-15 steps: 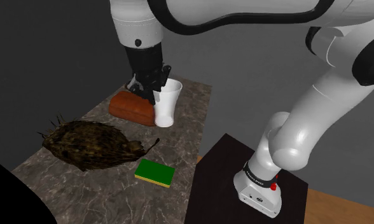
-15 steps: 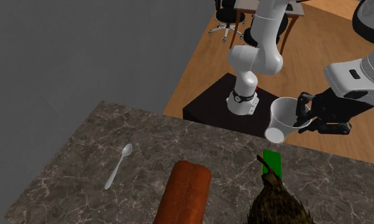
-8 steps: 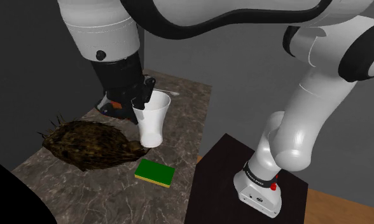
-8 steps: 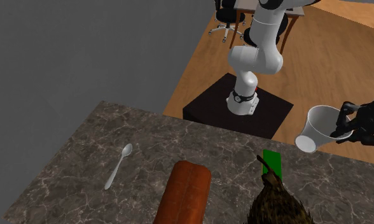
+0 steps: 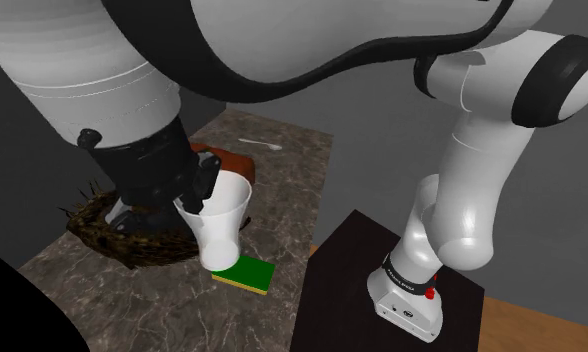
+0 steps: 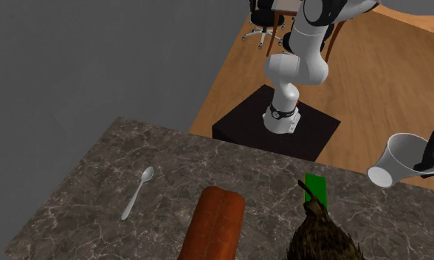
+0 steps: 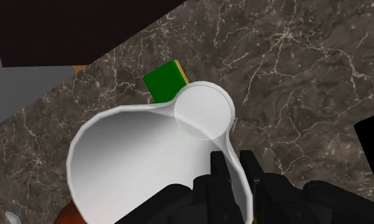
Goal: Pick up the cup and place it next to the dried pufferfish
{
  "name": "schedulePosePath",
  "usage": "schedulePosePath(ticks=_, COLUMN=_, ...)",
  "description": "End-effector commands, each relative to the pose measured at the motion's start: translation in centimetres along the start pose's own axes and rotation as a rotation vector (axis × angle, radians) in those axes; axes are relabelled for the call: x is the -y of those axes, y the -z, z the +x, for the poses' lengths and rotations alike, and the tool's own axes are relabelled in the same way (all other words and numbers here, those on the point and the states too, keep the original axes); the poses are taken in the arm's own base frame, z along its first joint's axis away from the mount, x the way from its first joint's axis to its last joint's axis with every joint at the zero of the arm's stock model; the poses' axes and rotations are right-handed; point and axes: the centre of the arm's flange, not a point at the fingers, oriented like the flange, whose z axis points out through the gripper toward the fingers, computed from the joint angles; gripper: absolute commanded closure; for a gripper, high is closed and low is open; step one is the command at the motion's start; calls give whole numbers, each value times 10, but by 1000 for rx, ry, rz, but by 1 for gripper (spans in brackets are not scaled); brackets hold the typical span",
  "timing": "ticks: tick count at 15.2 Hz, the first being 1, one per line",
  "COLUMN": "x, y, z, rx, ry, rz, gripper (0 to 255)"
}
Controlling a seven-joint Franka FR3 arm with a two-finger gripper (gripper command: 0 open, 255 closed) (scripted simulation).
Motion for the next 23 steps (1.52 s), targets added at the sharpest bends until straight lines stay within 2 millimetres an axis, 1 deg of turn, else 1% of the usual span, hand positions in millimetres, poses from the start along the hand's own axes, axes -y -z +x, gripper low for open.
schedulePosePath(ticks=1, x=4, y=-10, z=-1, rx=0, ry=-1, rz=0, gripper=255)
schedulePosePath(ticks=23, x=33, y=-122, z=-2, rx=0, ry=-1, rz=0, gripper=255)
